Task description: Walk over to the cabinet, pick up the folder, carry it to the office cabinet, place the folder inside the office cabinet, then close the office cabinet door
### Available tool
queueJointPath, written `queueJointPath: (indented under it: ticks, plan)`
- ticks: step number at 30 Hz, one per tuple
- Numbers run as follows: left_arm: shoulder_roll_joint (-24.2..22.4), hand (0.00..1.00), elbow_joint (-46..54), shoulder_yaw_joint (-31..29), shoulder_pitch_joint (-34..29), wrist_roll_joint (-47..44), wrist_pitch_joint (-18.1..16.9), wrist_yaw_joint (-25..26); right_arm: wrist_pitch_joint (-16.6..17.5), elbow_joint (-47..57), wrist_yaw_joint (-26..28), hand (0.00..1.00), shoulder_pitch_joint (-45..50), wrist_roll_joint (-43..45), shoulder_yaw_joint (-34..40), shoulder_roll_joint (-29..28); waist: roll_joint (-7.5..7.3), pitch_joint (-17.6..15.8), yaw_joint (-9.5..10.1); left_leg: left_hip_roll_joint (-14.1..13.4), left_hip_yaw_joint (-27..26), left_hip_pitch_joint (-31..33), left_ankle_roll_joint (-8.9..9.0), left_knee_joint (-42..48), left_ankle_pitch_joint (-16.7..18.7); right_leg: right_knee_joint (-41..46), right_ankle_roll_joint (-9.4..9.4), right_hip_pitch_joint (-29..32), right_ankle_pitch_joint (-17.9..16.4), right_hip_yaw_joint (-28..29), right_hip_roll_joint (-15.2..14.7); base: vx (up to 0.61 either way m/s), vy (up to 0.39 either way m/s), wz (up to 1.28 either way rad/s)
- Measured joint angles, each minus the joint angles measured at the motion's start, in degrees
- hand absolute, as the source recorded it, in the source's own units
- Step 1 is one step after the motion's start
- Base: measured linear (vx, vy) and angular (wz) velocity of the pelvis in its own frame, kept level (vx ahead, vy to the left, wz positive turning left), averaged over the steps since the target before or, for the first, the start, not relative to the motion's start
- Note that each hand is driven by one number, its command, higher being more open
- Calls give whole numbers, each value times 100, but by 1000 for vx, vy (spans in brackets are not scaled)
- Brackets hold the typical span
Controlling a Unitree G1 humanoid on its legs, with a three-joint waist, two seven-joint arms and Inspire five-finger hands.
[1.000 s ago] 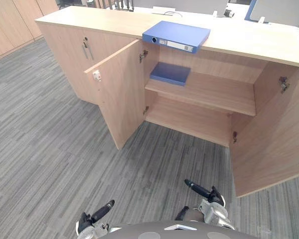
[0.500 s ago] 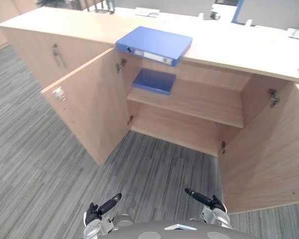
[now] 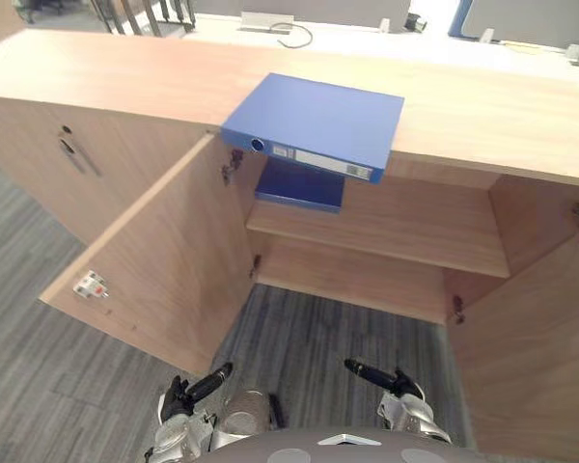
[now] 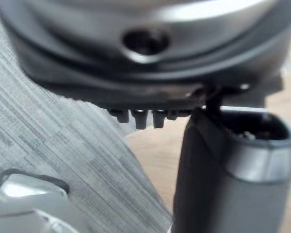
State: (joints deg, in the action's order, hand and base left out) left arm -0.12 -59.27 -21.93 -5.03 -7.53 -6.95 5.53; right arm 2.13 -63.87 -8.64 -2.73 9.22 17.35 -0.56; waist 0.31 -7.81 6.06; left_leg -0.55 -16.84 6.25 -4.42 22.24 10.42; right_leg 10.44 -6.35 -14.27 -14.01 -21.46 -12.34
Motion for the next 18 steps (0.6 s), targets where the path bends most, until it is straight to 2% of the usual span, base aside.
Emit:
queueJointPath:
  ticks: [1, 3, 4, 8, 12, 15, 18]
  plan:
    - [-5, 100, 9, 126, -7, -99, -15, 13, 0, 1, 9, 100, -11, 0, -33, -7, 42, 47, 12, 52, -9, -69, 18, -233, -118, -102, -23, 6, 141, -18, 0, 71, 34, -4]
    - [35, 100, 92, 329, 21, -135, -4, 33, 1, 3, 42, 100, -21, -2, -185, -12, 26, 64, 3, 127, 7, -131, 60, -639, -373, -292, -80, 41, 338, -63, 29, 37, -1, 1]
    - [90, 100, 383, 657, -22, -188, 34, 54, 0, 19, 41, 100, -19, -2, -239, -8, 6, 60, 6, 177, 62, -190, 82, -954, -574, -373, -105, 78, 449, -94, 49, -24, -14, 17]
    - [111, 100, 2761, 1982, -756, -877, -33, -193, -4, 202, 0, 100, 341, 1, -425, 25, -71, 70, 11, 306, 217, -461, 112, -1804, -1069, -395, -107, 137, 583, -196, 65, -64, -2, 13]
    - [223, 100, 4642, 2682, -1273, -1538, -208, -575, -9, 425, -25, 100, 581, -21, -649, 84, -64, 208, 2, 376, 7, -784, 150, -2548, -1322, -473, -88, 237, 693, -91, 56, -99, 51, -31]
    - [355, 100, 5445, 3133, -1405, -1537, -216, -731, -16, 549, 6, 100, 627, -217, -806, 83, -52, 267, -2, 413, -73, -875, 160, -2734, -1390, -474, -77, 277, 682, -48, 38, -110, 48, -20]
    - [444, 100, 6007, 3388, -1598, -1587, -161, -829, -24, 609, 69, 100, 637, -219, -924, 47, -88, 300, -10, 445, -71, -863, 161, -2733, -1391, -499, 18, 276, 589, -57, 39, -77, -4, -4]
